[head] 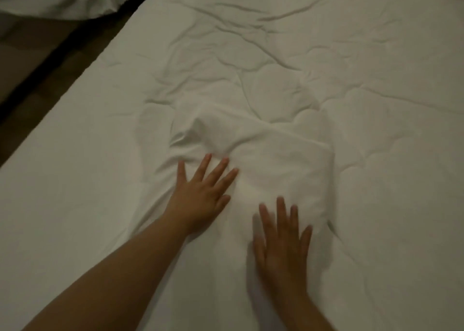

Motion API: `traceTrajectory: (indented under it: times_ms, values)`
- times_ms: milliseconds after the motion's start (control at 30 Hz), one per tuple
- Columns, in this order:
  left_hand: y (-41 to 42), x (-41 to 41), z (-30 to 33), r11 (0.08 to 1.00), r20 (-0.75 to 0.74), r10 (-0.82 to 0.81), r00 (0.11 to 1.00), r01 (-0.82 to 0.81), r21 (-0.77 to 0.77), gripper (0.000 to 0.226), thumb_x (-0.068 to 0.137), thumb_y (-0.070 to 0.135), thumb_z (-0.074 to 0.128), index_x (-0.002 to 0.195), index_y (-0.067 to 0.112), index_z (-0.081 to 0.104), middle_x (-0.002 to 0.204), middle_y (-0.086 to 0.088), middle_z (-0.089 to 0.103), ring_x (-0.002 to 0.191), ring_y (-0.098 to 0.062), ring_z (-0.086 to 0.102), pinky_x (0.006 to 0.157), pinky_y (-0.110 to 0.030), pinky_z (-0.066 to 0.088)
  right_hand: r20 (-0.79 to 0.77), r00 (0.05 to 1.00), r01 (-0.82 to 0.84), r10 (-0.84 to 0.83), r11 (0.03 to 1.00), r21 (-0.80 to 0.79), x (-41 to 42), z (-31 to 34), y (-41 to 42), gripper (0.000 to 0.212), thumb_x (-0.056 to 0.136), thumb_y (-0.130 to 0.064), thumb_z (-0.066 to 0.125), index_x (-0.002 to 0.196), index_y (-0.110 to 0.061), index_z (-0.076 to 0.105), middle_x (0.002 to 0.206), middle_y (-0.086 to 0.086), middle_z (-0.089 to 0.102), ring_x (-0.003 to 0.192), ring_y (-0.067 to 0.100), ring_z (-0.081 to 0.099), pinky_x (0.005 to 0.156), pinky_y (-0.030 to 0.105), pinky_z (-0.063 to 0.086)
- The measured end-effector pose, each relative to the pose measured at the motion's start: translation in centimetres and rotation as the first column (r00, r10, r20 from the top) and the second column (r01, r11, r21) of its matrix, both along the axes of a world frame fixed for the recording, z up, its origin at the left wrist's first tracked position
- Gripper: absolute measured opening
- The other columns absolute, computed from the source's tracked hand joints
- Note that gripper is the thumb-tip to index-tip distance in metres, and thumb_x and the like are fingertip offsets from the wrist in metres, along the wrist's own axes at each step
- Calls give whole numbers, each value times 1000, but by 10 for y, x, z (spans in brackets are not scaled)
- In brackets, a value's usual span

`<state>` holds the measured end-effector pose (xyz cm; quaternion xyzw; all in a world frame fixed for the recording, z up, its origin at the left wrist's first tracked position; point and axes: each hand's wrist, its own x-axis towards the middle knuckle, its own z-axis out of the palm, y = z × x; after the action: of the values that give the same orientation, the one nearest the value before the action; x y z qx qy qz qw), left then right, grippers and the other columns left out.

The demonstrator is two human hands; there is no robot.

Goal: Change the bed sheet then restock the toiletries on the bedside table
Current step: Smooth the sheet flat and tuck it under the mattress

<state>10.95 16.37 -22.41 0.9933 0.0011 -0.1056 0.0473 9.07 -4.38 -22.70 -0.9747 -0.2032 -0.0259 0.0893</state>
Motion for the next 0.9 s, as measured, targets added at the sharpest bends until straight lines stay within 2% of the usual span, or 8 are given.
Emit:
traceTrajectory:
  times_ms: [133, 200, 333, 433, 533, 667, 833, 900]
  values:
    - [31, 60, -3, 999, 40, -42, 998, 40, 36, 67, 82, 58, -8, 146, 40, -10, 157, 17, -9, 143, -16, -17, 108, -60, -11, -132, 987, 77, -93, 990, -118, 95, -10, 26, 59, 81, -44, 35, 136, -26, 47, 143, 7, 46, 133, 31, 33, 104, 53, 15]
    - [59, 88, -6, 996, -9, 83, 997, -82, 44, 63, 87, 61, -3, 148, 44, -4, 157, 18, -7, 146, -16, -11, 108, -63, -6, -132, 987, 69, -90, 986, -152, 121, -13, 21, 61, 83, -47, 31, 138, -24, 47, 145, 7, 44, 134, 33, 37, 107, 52, 16]
    - [105, 115, -10, 951, -129, 296, 947, -305, -58, 55, 96, 56, 17, 148, 44, 5, 158, 18, -4, 146, -16, -7, 112, -59, -1, -175, 940, 267, -293, 950, -159, 162, -8, -12, 63, 89, -51, 17, 148, -30, 25, 158, -2, 18, 145, 24, 11, 114, 52, 9]
    - [109, 116, -5, 899, -49, 388, 920, -390, -201, 58, 97, 52, 26, 150, 35, 11, 160, 6, 3, 146, -19, 3, 116, -47, 5, -216, 889, 401, -404, 914, -60, 178, 4, -17, 54, 99, -41, 22, 150, -24, 19, 159, 0, 9, 146, 19, 6, 117, 47, 6]
    - [101, 113, 5, 724, 29, 588, 809, -509, -465, 55, 96, 44, 41, 147, 25, 30, 151, -9, 26, 137, -29, 27, 112, -39, 21, -246, 856, 493, -455, 861, 122, 181, 8, -6, 55, 99, -34, 35, 150, -21, 18, 159, 1, 10, 143, 22, 15, 115, 42, 16]
    - [96, 115, 8, 650, -137, 608, 782, -589, -479, 35, 96, 37, 46, 128, 25, 53, 126, -15, 50, 116, -33, 49, 97, -37, 37, -239, 834, 525, -497, 849, 65, 181, 2, -2, 49, 99, -35, 35, 146, -22, 31, 154, 5, 25, 138, 27, 23, 109, 44, 21]
    - [105, 122, 20, 181, -448, 568, 690, -636, -750, 12, 93, 22, 56, 81, 20, 58, 80, -4, 56, 68, -17, 51, 52, -16, 46, -292, 853, 506, -433, 824, 254, 159, 10, -4, 61, 97, -33, 43, 150, -23, 15, 156, 5, 18, 138, 26, 24, 110, 40, 21]
    - [107, 119, 17, 121, -462, 591, 661, -639, -759, 12, 92, 19, 57, 81, 19, 59, 82, -4, 60, 72, -17, 54, 54, -14, 47, -362, 806, 585, -469, 726, 361, 141, 12, -11, 67, 93, -32, 52, 149, -17, 17, 148, 12, 32, 132, 30, 35, 107, 37, 30]
